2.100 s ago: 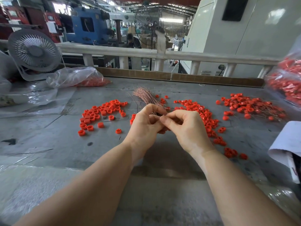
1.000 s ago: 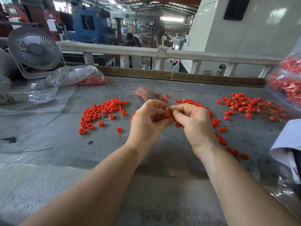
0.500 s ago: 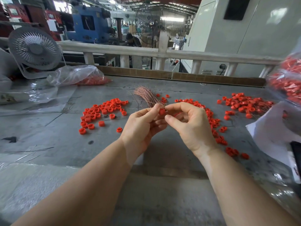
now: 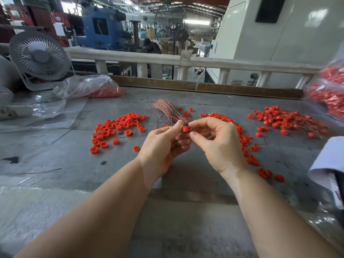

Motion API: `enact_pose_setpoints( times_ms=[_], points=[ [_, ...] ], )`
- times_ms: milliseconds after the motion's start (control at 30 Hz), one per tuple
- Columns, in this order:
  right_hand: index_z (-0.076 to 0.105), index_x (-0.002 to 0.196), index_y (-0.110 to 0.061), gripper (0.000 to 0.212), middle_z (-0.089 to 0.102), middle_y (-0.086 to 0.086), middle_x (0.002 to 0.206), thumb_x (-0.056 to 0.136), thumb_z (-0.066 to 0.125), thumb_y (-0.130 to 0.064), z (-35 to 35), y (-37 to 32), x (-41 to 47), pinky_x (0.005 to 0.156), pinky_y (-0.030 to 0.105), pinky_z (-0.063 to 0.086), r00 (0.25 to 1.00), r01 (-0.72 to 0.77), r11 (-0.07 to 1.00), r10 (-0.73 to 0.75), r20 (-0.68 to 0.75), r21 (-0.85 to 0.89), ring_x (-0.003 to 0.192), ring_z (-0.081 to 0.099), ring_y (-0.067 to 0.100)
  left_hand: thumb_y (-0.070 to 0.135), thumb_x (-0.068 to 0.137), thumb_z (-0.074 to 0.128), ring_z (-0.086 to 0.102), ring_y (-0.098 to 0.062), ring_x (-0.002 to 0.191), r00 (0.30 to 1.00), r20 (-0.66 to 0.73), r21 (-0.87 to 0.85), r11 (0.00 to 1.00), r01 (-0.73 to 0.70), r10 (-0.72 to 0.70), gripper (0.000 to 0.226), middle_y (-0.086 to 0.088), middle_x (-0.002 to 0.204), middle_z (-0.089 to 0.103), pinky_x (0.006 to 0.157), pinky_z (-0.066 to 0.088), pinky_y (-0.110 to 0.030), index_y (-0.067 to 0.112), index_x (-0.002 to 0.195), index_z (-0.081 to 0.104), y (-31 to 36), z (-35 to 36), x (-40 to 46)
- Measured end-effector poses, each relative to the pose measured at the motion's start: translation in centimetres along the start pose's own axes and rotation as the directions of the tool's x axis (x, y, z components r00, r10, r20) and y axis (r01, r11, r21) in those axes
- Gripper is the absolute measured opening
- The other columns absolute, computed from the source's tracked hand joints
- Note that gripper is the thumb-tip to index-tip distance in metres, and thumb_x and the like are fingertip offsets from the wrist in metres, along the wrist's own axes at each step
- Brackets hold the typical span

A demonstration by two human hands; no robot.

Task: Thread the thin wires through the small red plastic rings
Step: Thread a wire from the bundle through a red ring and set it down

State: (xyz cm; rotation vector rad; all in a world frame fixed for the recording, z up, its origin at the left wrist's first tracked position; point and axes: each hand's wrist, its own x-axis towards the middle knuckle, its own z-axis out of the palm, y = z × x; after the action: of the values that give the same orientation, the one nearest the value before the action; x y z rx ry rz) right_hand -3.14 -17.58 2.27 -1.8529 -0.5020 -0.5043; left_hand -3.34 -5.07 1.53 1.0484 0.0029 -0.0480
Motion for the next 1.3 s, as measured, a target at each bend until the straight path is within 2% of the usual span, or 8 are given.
enact_pose_setpoints(
  times_ms=[200, 333, 433, 533, 733, 833, 1100, 1300],
  points=[
    [0.065, 0.077, -0.027, 0.027, 0.065, -0.017, 0.061, 0.082, 0.066, -0.001, 0.05, 0.03, 0.07, 0.059, 0.008, 0.043, 1.0, -0.003, 0.998, 0.003, 0.007, 0.056, 0.057, 0.059, -0.006, 0.021, 0.091, 0.055, 0.057, -0.008, 0.049, 0.999, 0.035, 0.084, 0.996, -0.044, 0.041, 0.023, 0.001, 0.055, 0.06, 0.051, 0.052, -0.018, 0.009, 0.073, 0.06, 0.02, 0.0, -0.22],
    [0.066, 0.079, -0.027, 0.024, 0.067, -0.009, 0.071, 0.086, 0.062, -0.005, -0.18, 0.21, 0.25, 0.065, 0.014, 0.047, 0.999, -0.017, 0.998, 0.019, -0.027, 0.056, 0.061, 0.058, -0.002, 0.013, 0.086, 0.062, 0.06, -0.007, 0.059, 0.988, 0.048, 0.175, 0.972, -0.156, 0.15, 0.007, 0.001, 0.07, 0.068, 0.053, 0.05, -0.019, 0.014, 0.083, 0.068, 0.03, 0.19, -0.42],
    [0.067, 0.08, -0.023, 0.019, 0.065, -0.01, 0.07, 0.085, 0.063, -0.005, -0.25, 0.29, 0.27, 0.064, 0.011, 0.046, 0.999, -0.028, 0.998, 0.029, -0.035, 0.049, 0.06, 0.057, -0.003, 0.006, 0.082, 0.064, 0.064, -0.006, 0.065, 0.972, 0.05, 0.225, 0.945, -0.236, 0.231, 0.012, 0.001, 0.074, 0.071, 0.054, 0.05, -0.018, 0.015, 0.088, 0.071, -0.07, 0.34, -0.56],
    [0.069, 0.079, -0.02, 0.014, 0.065, -0.011, 0.068, 0.084, 0.066, -0.007, -0.3, 0.38, 0.27, 0.064, 0.01, 0.045, 0.998, -0.042, 0.998, 0.044, -0.036, 0.053, 0.061, 0.058, -0.004, 0.002, 0.082, 0.064, 0.065, -0.004, 0.063, 0.954, 0.044, 0.273, 0.915, -0.297, 0.297, 0.016, 0.004, 0.07, 0.072, 0.054, 0.051, -0.017, 0.017, 0.084, 0.07, -0.07, 0.41, -0.65],
    [0.067, 0.071, -0.024, 0.021, 0.061, -0.014, 0.053, 0.08, 0.07, -0.006, -0.47, 0.44, 0.21, 0.054, 0.007, 0.04, 0.998, -0.039, 0.997, 0.042, -0.05, 0.067, 0.054, 0.056, -0.003, 0.003, 0.077, 0.069, 0.063, 0.0, 0.061, 0.913, 0.072, 0.367, 0.84, -0.399, 0.402, 0.015, 0.01, 0.065, 0.069, 0.052, 0.05, -0.016, 0.017, 0.08, 0.067, -0.25, 0.69, -0.66],
    [0.067, 0.071, -0.024, 0.021, 0.061, -0.017, 0.053, 0.08, 0.07, -0.005, -0.42, 0.42, 0.2, 0.054, 0.006, 0.039, 0.999, -0.036, 0.996, 0.038, -0.023, 0.082, 0.054, 0.056, -0.004, 0.002, 0.077, 0.069, 0.063, 0.0, 0.06, 0.905, 0.071, 0.376, 0.829, -0.413, 0.419, 0.013, 0.01, 0.063, 0.068, 0.052, 0.05, -0.016, 0.015, 0.079, 0.066, -0.33, 0.63, -0.64],
    [0.069, 0.075, -0.024, 0.021, 0.064, -0.011, 0.061, 0.083, 0.064, -0.005, -0.09, 0.42, 0.18, 0.053, 0.007, 0.039, 0.994, -0.109, 0.989, 0.107, 0.028, 0.1, 0.058, 0.057, -0.004, 0.003, 0.081, 0.067, 0.058, 0.0, 0.055, 0.894, 0.057, 0.429, 0.798, -0.424, 0.444, 0.015, 0.011, 0.056, 0.064, 0.051, 0.047, -0.015, 0.015, 0.074, 0.064, -0.33, 0.18, -0.48],
    [0.07, 0.076, -0.02, 0.019, 0.061, -0.014, 0.054, 0.083, 0.064, -0.003, -0.15, 0.4, 0.21, 0.05, 0.006, 0.038, 0.993, -0.111, 0.986, 0.106, 0.047, 0.12, 0.054, 0.055, -0.004, 0.0, 0.079, 0.068, 0.054, -0.001, 0.052, 0.872, 0.062, 0.462, 0.761, -0.456, 0.485, 0.015, 0.011, 0.053, 0.062, 0.052, 0.046, -0.015, 0.013, 0.071, 0.063, -0.29, 0.09, -0.21]
  ],
)
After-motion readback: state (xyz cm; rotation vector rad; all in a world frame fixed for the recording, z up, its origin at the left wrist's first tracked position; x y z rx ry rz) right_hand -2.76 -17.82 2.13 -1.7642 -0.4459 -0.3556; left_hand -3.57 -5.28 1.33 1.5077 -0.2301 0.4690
